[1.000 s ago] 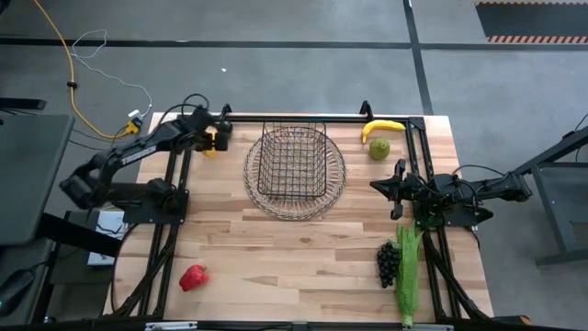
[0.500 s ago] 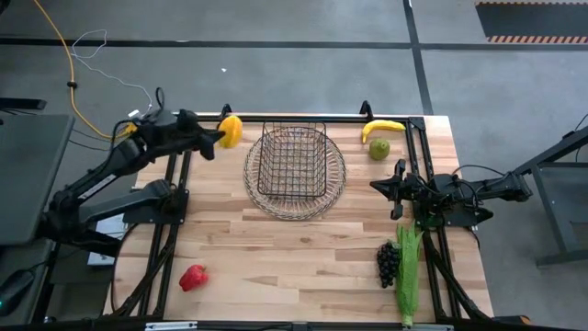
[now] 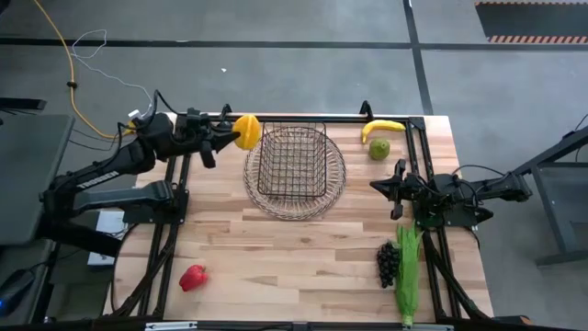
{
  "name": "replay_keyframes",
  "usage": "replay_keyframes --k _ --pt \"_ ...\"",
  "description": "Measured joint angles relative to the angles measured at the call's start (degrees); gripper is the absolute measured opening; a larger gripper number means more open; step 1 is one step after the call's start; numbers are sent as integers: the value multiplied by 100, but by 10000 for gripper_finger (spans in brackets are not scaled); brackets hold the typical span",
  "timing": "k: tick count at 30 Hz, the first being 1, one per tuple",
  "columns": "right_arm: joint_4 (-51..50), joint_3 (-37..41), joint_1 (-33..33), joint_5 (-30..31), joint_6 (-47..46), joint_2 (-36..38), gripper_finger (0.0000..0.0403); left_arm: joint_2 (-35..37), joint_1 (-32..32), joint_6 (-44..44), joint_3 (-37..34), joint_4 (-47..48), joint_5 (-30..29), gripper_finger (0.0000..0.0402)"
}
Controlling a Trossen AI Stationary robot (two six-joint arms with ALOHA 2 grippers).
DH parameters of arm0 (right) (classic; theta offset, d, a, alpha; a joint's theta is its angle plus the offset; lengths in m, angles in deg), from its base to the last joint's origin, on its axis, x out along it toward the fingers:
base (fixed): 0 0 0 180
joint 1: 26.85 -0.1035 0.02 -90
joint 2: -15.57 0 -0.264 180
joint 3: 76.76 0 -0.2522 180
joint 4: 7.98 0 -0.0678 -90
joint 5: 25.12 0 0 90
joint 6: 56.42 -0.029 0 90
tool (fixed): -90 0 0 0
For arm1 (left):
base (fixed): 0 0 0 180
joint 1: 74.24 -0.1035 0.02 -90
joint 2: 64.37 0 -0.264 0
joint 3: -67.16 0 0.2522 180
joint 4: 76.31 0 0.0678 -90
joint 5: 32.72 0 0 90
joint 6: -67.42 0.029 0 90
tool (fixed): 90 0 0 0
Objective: Build produce basket
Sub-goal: Put the starfruit into the wire basket
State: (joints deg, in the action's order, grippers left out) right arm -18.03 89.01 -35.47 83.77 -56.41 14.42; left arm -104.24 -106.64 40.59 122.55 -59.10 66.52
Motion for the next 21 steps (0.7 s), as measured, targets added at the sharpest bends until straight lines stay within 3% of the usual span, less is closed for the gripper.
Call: replay_keyframes --k 6,21 --pt "-1 0 1 2 0 -1 0 -398 388 -146 0 -289 -584 10" --pt "0 2 0 2 0 -2 0 -1353 852 199 -2 -1150 -929 10"
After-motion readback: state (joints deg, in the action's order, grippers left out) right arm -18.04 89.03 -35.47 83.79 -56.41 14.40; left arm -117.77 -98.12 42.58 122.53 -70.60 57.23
